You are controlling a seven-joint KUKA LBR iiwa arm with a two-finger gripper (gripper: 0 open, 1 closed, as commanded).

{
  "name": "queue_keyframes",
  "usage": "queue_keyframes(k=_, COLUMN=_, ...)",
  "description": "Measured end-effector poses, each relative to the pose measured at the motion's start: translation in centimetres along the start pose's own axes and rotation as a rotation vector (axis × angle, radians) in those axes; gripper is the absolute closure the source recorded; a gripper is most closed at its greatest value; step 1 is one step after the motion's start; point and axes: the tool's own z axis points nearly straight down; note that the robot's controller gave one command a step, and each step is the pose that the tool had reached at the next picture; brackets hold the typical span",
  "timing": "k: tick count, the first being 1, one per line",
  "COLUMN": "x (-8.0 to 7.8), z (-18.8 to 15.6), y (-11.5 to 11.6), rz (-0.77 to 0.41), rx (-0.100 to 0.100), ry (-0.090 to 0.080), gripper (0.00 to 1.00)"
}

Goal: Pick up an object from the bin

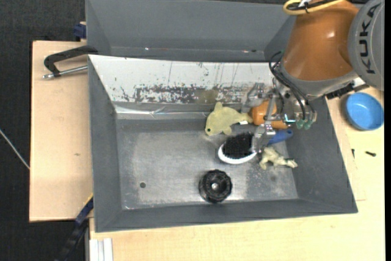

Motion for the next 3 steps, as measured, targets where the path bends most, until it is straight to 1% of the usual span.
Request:
queue_keyframes(k=1, x=0.8, z=11.0, y=-1.6, rz=0.327, rx=-0.001, ry=0.000, gripper=0.00)
queue_keyframes(k=2, x=0.5, z=10.5, y=-1.6, rz=0.325, rx=-0.001, ry=-0.010, gripper=1.00)
queue_keyframes(k=3, x=0.2, z=-7.5, y=-1.9, rz=0.284, rx=-0.002, ry=-0.021, gripper=1.00)
